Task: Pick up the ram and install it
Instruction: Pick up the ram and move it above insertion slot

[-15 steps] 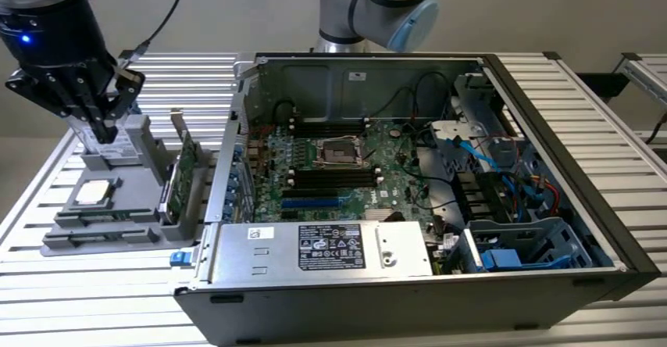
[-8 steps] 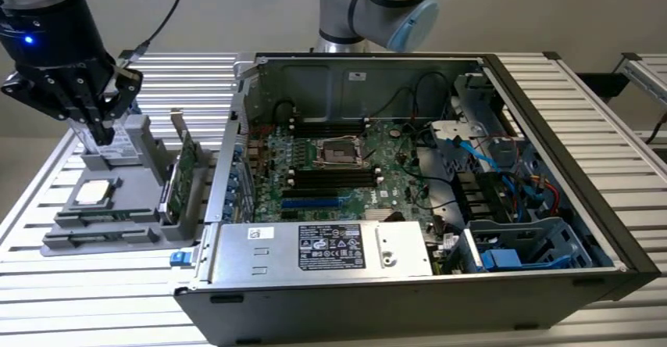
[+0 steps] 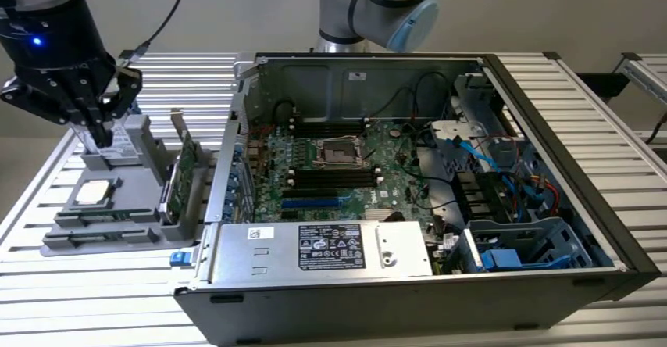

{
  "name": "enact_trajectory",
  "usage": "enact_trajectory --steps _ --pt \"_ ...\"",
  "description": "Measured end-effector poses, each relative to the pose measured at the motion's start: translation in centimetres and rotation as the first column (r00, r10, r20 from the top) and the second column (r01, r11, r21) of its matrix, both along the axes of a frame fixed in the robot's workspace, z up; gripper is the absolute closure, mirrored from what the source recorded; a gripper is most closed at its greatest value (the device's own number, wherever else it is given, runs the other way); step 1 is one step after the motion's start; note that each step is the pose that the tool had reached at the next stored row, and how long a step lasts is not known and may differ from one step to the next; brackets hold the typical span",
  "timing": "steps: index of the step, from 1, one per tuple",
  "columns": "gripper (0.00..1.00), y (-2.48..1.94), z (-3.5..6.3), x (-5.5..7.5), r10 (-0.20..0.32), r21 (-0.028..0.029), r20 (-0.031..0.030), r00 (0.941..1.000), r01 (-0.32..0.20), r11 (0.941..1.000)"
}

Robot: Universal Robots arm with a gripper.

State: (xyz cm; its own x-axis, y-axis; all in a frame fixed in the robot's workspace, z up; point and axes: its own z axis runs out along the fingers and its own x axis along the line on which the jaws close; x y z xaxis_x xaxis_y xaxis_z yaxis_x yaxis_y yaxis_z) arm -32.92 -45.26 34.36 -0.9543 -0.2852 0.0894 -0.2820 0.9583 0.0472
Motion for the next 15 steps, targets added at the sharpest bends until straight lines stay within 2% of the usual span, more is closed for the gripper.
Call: enact_trajectory --steps 3,7,12,15 --pt "0.90 0.00 -0.08 0.00 0.056 0.0000 0.0000 0.9985 -0.056 0.9985" --pt "0.90 0.00 -0.22 0.00 0.127 0.0008 0.0000 0.9919 -0.127 0.9919" --pt "0.90 0.00 -0.43 0.00 0.218 0.0033 0.0007 0.9760 -0.218 0.9759" --pt "0.90 0.00 -0.59 -0.01 0.270 0.0099 0.0024 0.9628 -0.270 0.9628"
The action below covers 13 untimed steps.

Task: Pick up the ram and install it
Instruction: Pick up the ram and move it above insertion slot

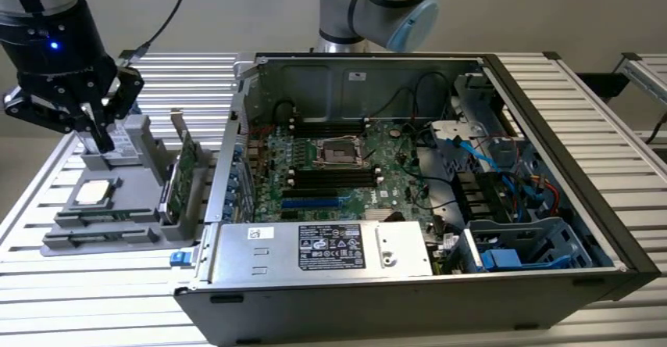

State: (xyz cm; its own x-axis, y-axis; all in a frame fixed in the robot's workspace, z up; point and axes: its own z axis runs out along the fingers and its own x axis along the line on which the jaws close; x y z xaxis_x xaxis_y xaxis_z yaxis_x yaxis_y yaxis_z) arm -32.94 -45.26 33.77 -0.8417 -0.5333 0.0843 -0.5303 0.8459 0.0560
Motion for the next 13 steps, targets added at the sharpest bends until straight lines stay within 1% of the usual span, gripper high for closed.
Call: enact_trajectory --steps 1,3,4,6,7,10,13 --pt "0.90 0.00 -0.05 0.00 0.018 0.0031 0.0000 0.9998 -0.018 0.9998" --pt "0.90 0.00 -0.18 0.00 0.055 0.0111 0.0002 0.9985 -0.055 0.9984" --pt "0.90 0.00 -0.25 0.00 0.074 0.0153 0.0006 0.9973 -0.074 0.9972" --pt "0.90 0.00 -0.35 0.00 0.108 0.0212 0.0012 0.9941 -0.108 0.9939" --pt "0.90 0.00 -0.39 0.00 0.126 0.0232 0.0014 0.9920 -0.126 0.9917" --pt "0.90 -0.01 -0.49 0.01 0.181 0.0267 0.0020 0.9835 -0.181 0.9832" --pt "0.90 -0.01 -0.57 0.01 0.235 0.0289 0.0023 0.9721 -0.235 0.9717"
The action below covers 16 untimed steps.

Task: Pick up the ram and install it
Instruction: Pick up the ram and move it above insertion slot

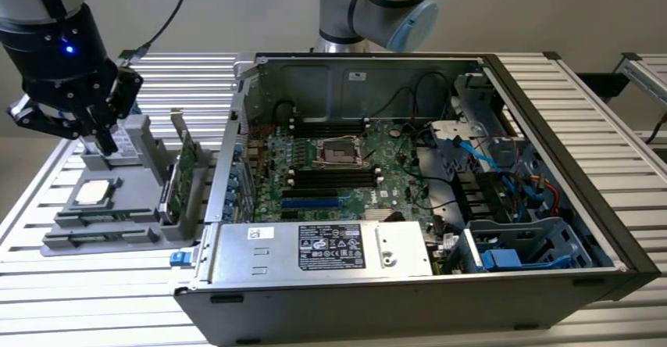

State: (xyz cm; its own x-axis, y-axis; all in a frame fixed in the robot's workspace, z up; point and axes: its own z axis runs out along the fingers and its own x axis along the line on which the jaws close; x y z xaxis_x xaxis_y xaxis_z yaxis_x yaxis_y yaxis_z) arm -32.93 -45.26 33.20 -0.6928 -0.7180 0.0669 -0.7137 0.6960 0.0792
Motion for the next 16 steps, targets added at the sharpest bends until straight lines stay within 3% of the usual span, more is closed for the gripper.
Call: enact_trajectory --steps 4,8,13,16 --pt "0.90 0.00 -0.11 0.00 0.073 0.0024 0.0002 0.9973 -0.073 0.9973" --pt "0.90 0.00 -0.25 0.00 0.145 0.0084 0.0009 0.9894 -0.145 0.9893" --pt "0.90 0.00 -0.45 0.00 0.234 0.0181 0.0027 0.9722 -0.234 0.9720" --pt "0.90 0.01 -0.59 -0.01 0.287 0.0249 0.0046 0.9579 -0.287 0.9576"
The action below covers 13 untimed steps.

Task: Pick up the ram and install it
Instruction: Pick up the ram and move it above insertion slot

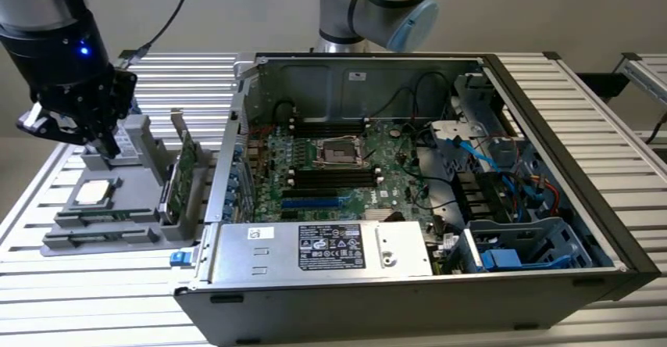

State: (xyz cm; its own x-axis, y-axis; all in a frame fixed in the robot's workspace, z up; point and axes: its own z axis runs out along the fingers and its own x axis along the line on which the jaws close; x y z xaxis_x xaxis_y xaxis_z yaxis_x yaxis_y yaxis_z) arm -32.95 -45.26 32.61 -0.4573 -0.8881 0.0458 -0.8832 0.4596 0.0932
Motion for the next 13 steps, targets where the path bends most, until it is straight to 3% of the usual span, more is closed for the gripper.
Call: enact_trajectory --steps 6,13 --pt "0.90 0.00 -0.23 -0.1 0.099 0.0112 0.0005 0.9951 -0.099 0.9951" --pt "0.90 0.00 -0.52 -1.7 0.132 0.0160 0.0010 0.9913 -0.132 0.9912"
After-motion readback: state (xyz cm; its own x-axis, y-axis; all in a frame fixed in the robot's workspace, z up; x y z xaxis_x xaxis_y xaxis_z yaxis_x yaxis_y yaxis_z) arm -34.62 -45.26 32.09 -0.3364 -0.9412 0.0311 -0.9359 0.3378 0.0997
